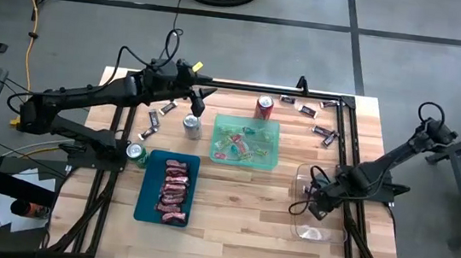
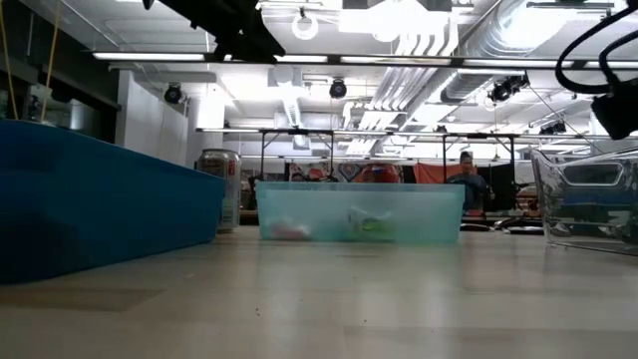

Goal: Organize candy in baskets
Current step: Put the white brown chocolate into the transparent bin

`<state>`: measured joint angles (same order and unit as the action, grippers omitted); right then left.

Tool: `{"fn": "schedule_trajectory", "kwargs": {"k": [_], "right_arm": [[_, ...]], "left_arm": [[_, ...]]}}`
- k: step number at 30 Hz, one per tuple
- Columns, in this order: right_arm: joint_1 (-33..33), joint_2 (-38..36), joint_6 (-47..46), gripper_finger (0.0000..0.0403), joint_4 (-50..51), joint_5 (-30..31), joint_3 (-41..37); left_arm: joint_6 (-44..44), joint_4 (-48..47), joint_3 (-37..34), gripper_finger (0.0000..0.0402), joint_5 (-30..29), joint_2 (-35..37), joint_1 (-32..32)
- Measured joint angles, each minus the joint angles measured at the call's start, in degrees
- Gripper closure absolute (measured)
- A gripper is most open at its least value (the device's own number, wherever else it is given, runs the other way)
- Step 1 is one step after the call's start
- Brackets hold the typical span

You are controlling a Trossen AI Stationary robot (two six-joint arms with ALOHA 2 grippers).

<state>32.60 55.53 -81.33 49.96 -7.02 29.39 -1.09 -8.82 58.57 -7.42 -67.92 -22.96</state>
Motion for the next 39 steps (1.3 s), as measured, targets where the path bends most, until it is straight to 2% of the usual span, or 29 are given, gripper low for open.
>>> {"fn": "schedule_trajectory", "kwargs": {"k": [4,11,16,21,26,34,39], "right_arm": [[-2.4,0.02,-1.19,0.0403,-0.1,3.22,-0.02],[-5.59,0.31,-1.23,0.0403,0.47,3.96,-0.02],[-7.05,3.53,-2.13,0.0403,1.1,4.5,-0.02],[-7.01,7.17,6.18,0.0403,-1.08,1.29,2.49],[-7.04,9.96,13.49,0.0403,-0.48,0.9,4.39],[-7.19,15.84,15.34,0.0403,7.29,0.94,4.51],[-7.25,16.48,14.31,0.0388,13.17,6.23,7.41]], "left_arm": [[-0.23,0.0,0.0,0.0241,0.0,0.0,-0.02],[-2.54,0.0,0.0,0.0241,-0.7,0.0,-0.02],[-2.57,0.0,0.0,0.0241,-0.83,0.0,-0.02],[-3.15,0.0,0.0,0.0241,-0.85,0.0,-0.02],[-5.12,0.0,0.0,0.0241,-0.87,0.0,-0.02],[-5.17,0.0,0.0,0.0241,-0.87,0.0,-0.02],[-5.18,0.0,-0.02,0.0241,-0.87,0.0,-0.02]]}}
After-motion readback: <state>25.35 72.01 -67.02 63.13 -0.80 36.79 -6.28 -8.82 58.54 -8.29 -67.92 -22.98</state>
